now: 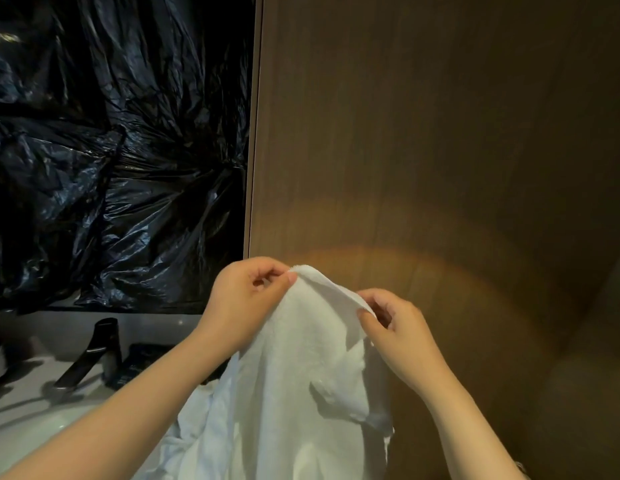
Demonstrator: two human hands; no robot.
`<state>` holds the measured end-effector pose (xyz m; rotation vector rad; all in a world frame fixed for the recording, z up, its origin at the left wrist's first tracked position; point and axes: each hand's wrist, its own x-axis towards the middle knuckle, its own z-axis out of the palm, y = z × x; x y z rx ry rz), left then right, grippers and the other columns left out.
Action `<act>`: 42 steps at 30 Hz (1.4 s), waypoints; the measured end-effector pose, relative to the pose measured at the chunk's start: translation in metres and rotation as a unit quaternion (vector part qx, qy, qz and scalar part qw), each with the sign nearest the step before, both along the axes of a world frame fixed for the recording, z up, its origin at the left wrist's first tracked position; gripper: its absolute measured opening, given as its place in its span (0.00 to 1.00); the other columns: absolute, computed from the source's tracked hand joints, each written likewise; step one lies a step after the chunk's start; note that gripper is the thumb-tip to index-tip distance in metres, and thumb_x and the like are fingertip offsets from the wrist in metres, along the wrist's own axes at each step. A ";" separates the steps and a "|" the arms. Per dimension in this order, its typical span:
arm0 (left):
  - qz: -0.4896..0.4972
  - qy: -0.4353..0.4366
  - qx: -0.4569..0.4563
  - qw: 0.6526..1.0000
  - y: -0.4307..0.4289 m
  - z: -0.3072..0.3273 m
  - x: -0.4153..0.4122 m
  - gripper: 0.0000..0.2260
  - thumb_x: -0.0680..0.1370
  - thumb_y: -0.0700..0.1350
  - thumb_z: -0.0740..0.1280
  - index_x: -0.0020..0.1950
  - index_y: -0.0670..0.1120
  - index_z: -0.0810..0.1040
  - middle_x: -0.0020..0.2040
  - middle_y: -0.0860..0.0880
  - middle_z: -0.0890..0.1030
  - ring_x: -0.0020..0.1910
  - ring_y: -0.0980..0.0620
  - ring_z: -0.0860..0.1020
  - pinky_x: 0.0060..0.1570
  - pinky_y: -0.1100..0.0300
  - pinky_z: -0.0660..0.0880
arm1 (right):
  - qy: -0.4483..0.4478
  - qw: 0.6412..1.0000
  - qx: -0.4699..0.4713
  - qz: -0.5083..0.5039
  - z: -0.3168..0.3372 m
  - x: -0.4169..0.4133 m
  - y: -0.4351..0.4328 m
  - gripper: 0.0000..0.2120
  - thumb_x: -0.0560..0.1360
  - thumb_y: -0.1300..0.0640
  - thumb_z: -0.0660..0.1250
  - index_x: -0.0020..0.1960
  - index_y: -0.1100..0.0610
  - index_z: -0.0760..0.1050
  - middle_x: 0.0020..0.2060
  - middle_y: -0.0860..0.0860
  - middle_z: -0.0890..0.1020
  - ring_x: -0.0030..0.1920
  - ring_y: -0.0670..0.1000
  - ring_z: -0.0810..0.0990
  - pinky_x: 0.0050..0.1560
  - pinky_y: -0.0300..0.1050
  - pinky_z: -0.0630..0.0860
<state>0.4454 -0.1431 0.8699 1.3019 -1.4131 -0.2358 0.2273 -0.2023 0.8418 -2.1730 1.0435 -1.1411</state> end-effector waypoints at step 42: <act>0.080 0.343 0.231 0.907 0.053 -0.127 -0.003 0.06 0.72 0.41 0.74 0.47 0.46 0.84 0.42 0.48 0.85 0.45 0.46 0.82 0.41 0.62 0.78 | -0.121 0.921 0.366 0.051 -0.077 0.006 0.052 0.22 0.68 0.38 0.69 0.62 0.36 0.76 0.51 0.34 0.80 0.54 0.41 0.79 0.46 0.34 0.77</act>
